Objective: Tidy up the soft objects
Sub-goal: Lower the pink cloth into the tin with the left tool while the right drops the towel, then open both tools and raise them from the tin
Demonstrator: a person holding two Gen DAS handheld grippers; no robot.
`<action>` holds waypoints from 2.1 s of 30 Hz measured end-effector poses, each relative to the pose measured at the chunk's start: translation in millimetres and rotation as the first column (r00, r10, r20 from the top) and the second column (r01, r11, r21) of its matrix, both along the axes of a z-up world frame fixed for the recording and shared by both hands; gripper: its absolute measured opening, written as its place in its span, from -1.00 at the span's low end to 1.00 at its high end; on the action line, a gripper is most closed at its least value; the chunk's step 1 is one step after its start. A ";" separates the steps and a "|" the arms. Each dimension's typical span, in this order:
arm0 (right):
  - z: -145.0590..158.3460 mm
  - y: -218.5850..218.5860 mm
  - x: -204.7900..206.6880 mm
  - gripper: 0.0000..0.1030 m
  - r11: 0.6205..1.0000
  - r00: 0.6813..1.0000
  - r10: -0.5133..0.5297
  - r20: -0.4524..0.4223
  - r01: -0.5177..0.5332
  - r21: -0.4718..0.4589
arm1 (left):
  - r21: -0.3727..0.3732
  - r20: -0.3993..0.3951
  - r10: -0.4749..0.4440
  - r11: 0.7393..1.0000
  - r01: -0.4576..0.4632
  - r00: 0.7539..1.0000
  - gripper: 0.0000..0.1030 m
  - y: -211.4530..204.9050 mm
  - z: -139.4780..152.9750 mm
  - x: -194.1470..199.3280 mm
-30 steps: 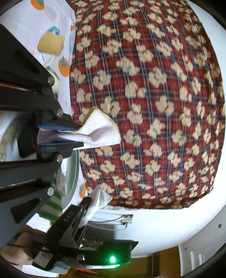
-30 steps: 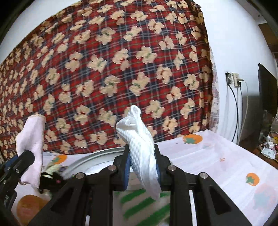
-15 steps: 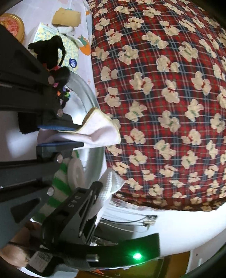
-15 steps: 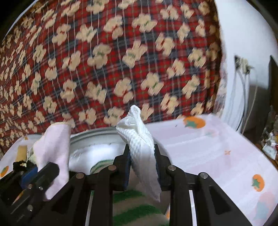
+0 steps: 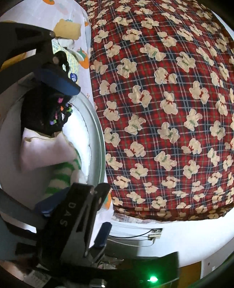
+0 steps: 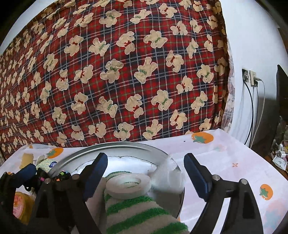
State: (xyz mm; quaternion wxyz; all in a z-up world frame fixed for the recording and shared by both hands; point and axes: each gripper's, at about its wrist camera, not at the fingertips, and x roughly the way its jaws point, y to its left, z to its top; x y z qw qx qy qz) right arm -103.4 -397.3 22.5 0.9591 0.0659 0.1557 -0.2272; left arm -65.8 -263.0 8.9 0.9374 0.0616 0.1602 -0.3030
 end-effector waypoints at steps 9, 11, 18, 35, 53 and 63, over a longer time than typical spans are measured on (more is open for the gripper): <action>-3.6 4.0 -1.9 0.72 1.000 1.000 -0.006 0.020 0.006 0.005 | 0.018 0.018 0.001 1.000 -0.002 1.000 0.99 -1.6 -0.2 -4.2; -2.6 6.0 -3.3 0.72 1.000 0.999 -0.014 0.031 0.015 -0.013 | 0.014 0.020 0.011 1.000 -0.011 1.000 0.99 0.0 0.0 -3.9; 4.0 14.3 -17.1 0.72 0.994 0.992 -0.045 0.117 0.055 -0.089 | 0.008 0.044 0.029 1.000 -0.030 0.999 0.99 3.5 1.3 -7.9; 3.5 24.3 -39.6 0.81 0.997 0.976 -0.078 0.205 0.078 0.004 | -0.027 0.118 0.052 0.998 -0.050 0.992 0.99 22.5 5.9 -25.9; 6.6 91.2 -66.5 0.81 0.999 0.958 -0.035 0.286 0.045 -0.027 | -0.098 0.229 0.131 0.989 -0.111 0.965 0.99 102.5 15.2 -43.0; 3.9 159.8 -38.7 0.81 0.995 0.957 0.097 0.274 -0.086 -0.053 | -0.064 0.254 0.177 0.984 -0.166 0.951 0.99 162.5 15.3 -18.2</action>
